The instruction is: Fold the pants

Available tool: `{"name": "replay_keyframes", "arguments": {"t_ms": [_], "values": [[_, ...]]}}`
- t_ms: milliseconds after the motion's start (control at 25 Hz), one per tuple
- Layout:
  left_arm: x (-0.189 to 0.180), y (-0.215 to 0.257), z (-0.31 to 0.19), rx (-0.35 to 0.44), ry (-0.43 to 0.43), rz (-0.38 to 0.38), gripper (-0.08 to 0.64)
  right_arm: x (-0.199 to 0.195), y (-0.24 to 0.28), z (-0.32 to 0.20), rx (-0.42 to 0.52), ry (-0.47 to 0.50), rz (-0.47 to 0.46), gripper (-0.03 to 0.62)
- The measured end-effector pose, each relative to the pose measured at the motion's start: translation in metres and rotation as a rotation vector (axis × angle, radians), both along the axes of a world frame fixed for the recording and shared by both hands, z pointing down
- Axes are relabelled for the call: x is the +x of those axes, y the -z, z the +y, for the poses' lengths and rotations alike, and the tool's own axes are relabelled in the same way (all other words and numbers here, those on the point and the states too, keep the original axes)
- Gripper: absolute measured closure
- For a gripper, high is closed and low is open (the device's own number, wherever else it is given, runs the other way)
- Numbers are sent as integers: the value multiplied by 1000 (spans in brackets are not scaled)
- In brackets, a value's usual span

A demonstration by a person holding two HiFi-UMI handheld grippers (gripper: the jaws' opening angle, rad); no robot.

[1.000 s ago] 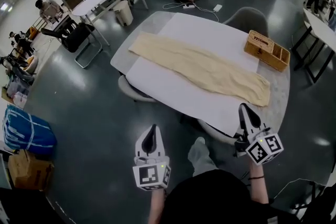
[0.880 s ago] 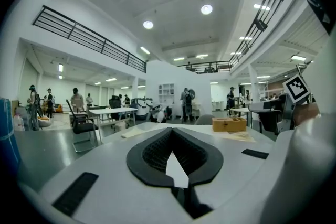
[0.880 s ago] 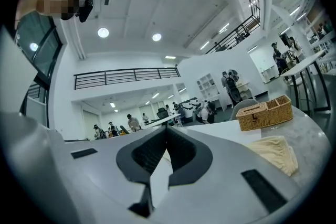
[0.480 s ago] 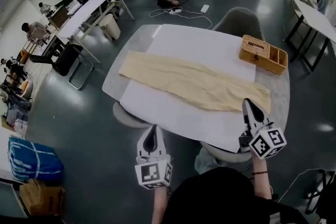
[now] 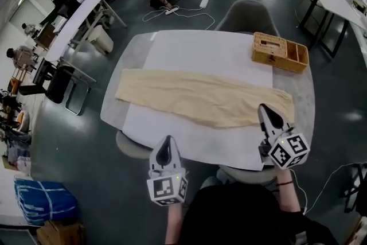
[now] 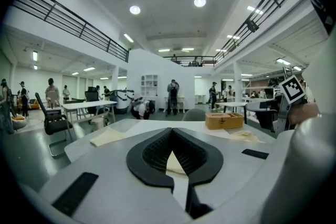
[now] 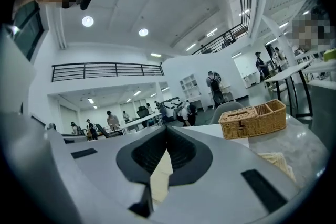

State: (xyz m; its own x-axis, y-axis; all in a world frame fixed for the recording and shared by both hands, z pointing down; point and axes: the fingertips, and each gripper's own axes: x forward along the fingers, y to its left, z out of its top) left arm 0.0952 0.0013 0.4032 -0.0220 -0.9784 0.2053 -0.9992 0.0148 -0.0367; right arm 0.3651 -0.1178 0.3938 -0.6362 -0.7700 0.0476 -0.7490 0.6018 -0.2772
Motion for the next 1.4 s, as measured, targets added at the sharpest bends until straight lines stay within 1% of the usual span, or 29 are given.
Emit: {"name": "replay_keyframes", "arguments": {"t_ms": [120, 320, 480, 640, 800, 1000, 1160, 1240, 1280, 1320, 1400], "values": [[7, -10, -20, -37, -57, 2, 546, 15, -1, -12, 9, -26, 38, 578], [37, -18, -61, -71, -191, 11, 546, 53, -13, -22, -33, -155, 54, 578], [54, -31, -87, -109, -284, 25, 546, 82, -38, -26, -115, -234, 66, 578], [69, -50, -112, -144, -376, 32, 546, 112, -68, -32, -199, -294, 66, 578], [83, -67, -133, -178, -432, 39, 546, 131, -92, -42, -261, -328, 87, 578], [105, -88, -154, -221, -502, 47, 546, 153, -120, -57, -331, -367, 143, 578], [116, -101, -163, -248, -537, 48, 546, 171, -143, -66, -395, -397, 164, 577], [120, -106, -167, -261, -547, 47, 546, 181, -156, -69, -436, -410, 199, 577], [122, -108, -169, -266, -551, 47, 546, 184, -162, -71, -458, -407, 214, 568], [124, -110, -171, -272, -555, 48, 546, 186, -169, -73, -482, -399, 219, 524], [127, -114, -174, -282, -562, 51, 546, 190, -182, -77, -526, -388, 220, 461]]}}
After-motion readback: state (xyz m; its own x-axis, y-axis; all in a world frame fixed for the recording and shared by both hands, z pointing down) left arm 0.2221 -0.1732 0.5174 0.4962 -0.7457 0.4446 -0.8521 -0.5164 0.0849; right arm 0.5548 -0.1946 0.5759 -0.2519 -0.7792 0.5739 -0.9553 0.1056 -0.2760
